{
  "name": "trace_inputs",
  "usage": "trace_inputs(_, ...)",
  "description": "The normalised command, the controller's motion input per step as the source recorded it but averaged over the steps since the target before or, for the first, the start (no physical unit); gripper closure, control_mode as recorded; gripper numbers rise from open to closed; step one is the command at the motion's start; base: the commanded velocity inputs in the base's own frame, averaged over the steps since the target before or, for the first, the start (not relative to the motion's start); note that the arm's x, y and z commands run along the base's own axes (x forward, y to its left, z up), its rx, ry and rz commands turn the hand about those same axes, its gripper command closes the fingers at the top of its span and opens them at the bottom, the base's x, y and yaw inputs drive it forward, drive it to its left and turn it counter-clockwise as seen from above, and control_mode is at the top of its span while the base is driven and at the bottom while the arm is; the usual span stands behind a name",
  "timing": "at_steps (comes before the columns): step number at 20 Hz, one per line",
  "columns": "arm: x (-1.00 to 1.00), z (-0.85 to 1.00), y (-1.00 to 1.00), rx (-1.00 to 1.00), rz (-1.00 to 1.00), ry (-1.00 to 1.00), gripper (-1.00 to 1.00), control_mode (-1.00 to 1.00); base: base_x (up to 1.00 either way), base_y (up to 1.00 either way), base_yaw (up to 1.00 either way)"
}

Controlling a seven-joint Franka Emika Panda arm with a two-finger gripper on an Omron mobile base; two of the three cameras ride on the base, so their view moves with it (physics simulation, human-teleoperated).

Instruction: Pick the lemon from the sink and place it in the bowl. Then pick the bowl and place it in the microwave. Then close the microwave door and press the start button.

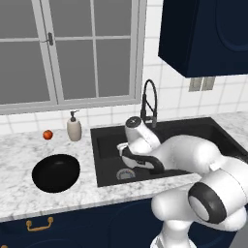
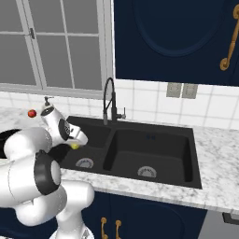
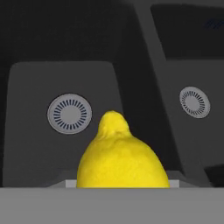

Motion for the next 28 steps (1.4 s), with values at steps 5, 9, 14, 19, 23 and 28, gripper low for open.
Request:
trace_inputs(5, -0.44, 0.16, 0.44, 0.0, 0.05, -0.03, 1.0, -1.0, 0.0, 0.0, 0.0)
trace_inputs(9, -0.25, 0.51, 0.6, 0.01, 0.0, 0.0, 1.0, -1.0, 0.0, 0.0, 0.0)
trace_inputs(14, -0.02, 0.05, 0.86, 0.0, 0.0, 0.06, 1.0, -1.0, 0.0, 0.0, 0.0)
trace_inputs(19, 0.0, 0.25, 0.78, 0.0, 0.0, 0.13, 1.0, -1.0, 0.0, 0.0, 0.0)
trace_inputs(23, 0.0, 0.31, 0.59, 0.0, 0.0, 0.13, 1.0, -1.0, 0.0, 0.0, 0.0)
trace_inputs(28, 0.0, 0.24, 0.63, -0.02, 0.0, 0.11, 1.0, -1.0, 0.0, 0.0, 0.0)
